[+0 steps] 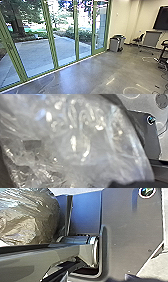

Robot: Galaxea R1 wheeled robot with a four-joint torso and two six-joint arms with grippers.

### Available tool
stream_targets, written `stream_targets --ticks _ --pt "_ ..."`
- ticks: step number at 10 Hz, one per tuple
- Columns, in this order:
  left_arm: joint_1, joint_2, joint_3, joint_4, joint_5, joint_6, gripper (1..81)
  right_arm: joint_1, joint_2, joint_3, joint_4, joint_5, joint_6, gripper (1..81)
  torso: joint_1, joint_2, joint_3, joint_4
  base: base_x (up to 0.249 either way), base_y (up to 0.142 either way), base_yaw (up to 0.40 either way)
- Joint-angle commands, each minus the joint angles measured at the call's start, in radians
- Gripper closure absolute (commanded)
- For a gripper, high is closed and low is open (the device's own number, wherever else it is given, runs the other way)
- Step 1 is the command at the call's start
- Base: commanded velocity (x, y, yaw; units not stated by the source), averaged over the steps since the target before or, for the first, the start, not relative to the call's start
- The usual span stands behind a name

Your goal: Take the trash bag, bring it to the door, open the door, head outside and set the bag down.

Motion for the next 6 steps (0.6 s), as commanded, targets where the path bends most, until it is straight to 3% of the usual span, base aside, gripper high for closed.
stream_targets --ticks 1,6 --pt "-0.044 -0.004 0.002 0.002 0.06 0.001 81.1 0.031 0.024 0.017 -0.006 -0.066 -0.017 1.0 0.0 0.0 0.0 0.0 0.0 0.0 0.0" --pt "-0.044 -0.003 0.002 0.004 0.06 0.002 81.1 0.031 0.024 0.014 -0.005 -0.066 -0.017 1.0 -0.002 -0.001 0.0 0.0 0.0 0.0 0.0"
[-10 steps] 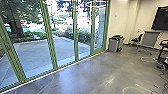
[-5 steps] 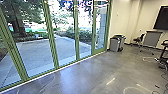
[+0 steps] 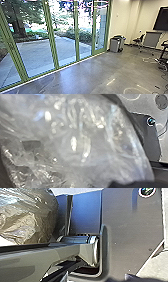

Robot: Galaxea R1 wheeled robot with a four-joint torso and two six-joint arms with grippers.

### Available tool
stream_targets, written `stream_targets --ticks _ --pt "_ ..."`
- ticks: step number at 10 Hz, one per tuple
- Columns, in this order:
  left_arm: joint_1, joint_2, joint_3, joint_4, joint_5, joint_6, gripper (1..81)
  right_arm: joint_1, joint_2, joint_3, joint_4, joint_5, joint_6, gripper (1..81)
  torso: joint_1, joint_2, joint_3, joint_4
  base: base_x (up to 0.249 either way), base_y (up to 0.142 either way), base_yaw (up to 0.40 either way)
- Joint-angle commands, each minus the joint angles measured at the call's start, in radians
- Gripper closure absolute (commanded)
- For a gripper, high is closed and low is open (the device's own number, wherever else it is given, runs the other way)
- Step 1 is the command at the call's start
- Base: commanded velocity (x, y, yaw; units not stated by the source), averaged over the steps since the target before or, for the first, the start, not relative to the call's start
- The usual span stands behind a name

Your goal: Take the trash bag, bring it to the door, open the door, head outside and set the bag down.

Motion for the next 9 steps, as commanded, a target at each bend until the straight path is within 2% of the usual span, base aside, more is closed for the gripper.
stream_targets --ticks 1,4,9 --pt "-0.044 -0.003 0.002 0.004 0.064 0.002 81.1 0.037 0.023 0.014 -0.012 -0.07 -0.015 1.0 0.0 0.0 0.0 0.0 0.0 0.0 0.0" --pt "-0.044 -0.003 0.002 0.004 0.064 0.004 81.1 0.035 0.023 0.014 -0.012 -0.07 -0.015 1.0 -0.001 -0.001 0.0 0.0 0.062 0.0 0.0" --pt "-0.044 -0.003 0.002 0.004 0.064 0.002 81.1 0.035 0.023 0.014 -0.011 -0.07 -0.015 1.0 -0.001 -0.001 0.0 0.0 0.127 0.0 0.0"
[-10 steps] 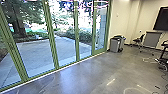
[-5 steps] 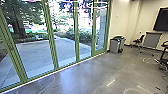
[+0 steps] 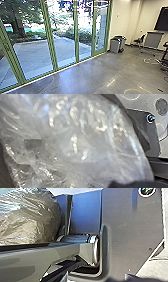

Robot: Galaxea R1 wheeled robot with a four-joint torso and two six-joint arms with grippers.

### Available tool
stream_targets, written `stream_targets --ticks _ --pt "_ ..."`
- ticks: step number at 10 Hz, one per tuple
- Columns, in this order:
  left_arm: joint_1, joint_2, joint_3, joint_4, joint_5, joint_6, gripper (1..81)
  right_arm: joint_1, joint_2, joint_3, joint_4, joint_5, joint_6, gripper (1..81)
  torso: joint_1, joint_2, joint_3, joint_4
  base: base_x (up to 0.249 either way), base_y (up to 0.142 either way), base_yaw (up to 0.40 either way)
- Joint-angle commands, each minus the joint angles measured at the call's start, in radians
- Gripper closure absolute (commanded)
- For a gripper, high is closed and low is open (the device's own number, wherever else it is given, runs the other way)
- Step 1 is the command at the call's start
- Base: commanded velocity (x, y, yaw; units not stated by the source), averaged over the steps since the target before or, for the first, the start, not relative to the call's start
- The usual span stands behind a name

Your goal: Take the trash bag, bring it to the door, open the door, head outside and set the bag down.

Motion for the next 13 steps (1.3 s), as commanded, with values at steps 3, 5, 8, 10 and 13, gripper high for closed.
stream_targets --ticks 3,5,8,10,13 --pt "-0.053 -0.003 0.002 0.004 0.057 0.002 81.1 0.038 0.023 0.014 -0.011 -0.07 -0.017 1.0 0.0 0.0 0.0 0.0 0.132 0.0 0.0" --pt "-0.053 -0.003 0.002 0.002 0.057 0.002 81.1 0.038 0.023 0.014 -0.011 -0.07 -0.017 1.0 0.0 0.0 0.0 0.0 0.132 0.0 0.0" --pt "-0.053 -0.003 0.002 0.002 0.057 0.002 81.1 0.038 0.023 0.014 -0.011 -0.07 -0.017 1.0 0.0 0.0 0.0 0.0 0.133 -0.044 0.0" --pt "-0.053 -0.001 0.002 0.002 0.057 0.002 81.1 0.036 0.023 0.015 -0.009 -0.07 -0.017 1.0 0.0 0.0 0.0 0.0 0.132 -0.073 0.0" --pt "-0.053 -0.001 0.002 0.002 0.057 0.002 81.1 0.039 0.025 0.015 -0.012 -0.07 -0.017 1.0 0.0 0.0 0.0 0.0 0.132 -0.073 0.0"
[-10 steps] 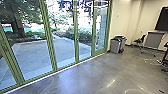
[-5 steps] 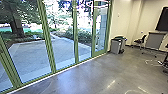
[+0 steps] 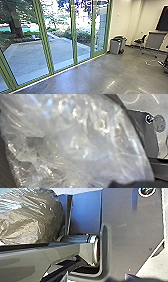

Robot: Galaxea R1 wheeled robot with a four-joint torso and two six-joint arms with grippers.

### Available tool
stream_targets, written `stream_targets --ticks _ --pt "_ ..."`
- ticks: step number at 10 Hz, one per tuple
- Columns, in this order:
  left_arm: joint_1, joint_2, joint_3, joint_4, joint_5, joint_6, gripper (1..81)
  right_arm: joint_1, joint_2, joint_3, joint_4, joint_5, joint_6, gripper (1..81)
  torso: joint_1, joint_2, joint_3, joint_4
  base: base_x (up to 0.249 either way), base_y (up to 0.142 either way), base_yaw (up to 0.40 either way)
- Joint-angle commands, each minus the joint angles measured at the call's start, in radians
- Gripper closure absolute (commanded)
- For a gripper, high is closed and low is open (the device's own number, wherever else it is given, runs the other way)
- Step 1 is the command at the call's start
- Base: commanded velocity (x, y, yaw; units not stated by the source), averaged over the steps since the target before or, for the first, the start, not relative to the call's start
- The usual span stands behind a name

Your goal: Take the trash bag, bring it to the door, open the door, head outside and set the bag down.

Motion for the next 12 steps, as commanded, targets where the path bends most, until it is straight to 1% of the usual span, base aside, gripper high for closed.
stream_targets --ticks 1,5,12 --pt "-0.05 -0.005 0.0 0.004 0.06 0.002 81.1 0.039 0.025 0.015 -0.011 -0.07 -0.017 1.0 0.0 0.0 0.0 0.0 0.132 -0.073 0.0" --pt "-0.05 -0.005 0.002 0.004 0.061 0.002 81.1 0.039 0.025 0.015 -0.012 -0.07 -0.017 1.0 0.0 0.0 0.0 0.0 0.133 -0.069 0.0" --pt "-0.05 -0.002 0.002 0.002 0.06 0.002 81.1 0.038 0.025 0.015 -0.014 -0.07 -0.017 1.0 0.0 0.0 0.0 0.0 0.133 0.0 0.0"
